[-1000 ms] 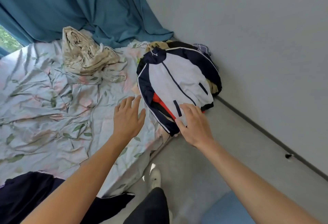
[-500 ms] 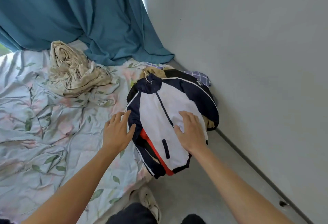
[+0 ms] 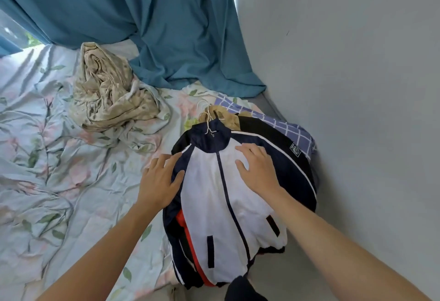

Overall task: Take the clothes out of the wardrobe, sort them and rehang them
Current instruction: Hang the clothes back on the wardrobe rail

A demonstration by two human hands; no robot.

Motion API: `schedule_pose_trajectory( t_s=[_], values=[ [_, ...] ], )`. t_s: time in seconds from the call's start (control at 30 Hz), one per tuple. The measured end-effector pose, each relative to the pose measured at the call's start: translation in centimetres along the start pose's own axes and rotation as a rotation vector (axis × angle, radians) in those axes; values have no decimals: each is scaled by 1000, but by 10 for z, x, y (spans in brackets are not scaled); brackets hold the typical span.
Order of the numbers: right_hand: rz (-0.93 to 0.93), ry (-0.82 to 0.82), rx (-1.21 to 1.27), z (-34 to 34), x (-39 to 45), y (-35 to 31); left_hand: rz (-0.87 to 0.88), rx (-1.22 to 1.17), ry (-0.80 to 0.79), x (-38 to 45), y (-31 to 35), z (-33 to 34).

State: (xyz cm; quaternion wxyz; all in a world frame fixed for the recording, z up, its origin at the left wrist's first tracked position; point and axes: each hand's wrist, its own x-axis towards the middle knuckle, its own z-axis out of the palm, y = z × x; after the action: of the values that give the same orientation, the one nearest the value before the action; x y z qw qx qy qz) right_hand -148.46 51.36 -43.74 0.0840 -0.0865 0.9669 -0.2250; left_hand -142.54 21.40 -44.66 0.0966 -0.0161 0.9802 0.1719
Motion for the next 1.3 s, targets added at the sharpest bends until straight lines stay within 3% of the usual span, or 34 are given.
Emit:
schedule_pose_trajectory(
  t_s=[0.3,0.43,0.6,0.73,0.87,0.93,1.07,1.13,1.2,1.3],
  values=[
    [-87,-238,-148,80,174,126,-269,-167,-88,152,-11,125],
    [-104,-176,-42,119,188,146,-380,-127,-183,173,-34,172],
    [-83,-80,118,121,181,152,-333,-148,21,169,-47,186],
    [-160,63,102,91,196,152,-262,-210,170,181,-28,158],
    [-107,149,138,69,238,152,-235,-221,267,224,-14,134],
    [-82,98,115,71,255,155,-267,-207,225,250,-21,132],
    [-46,-153,-102,92,264,166,-347,-63,-109,277,-43,147],
    [-53,-191,-110,99,257,168,-352,-110,-221,274,-47,155],
    [-100,-129,-159,103,248,169,-329,-146,-233,264,-45,163],
    [-145,-47,-199,107,237,168,-305,-181,-117,247,-42,172]
  ],
)
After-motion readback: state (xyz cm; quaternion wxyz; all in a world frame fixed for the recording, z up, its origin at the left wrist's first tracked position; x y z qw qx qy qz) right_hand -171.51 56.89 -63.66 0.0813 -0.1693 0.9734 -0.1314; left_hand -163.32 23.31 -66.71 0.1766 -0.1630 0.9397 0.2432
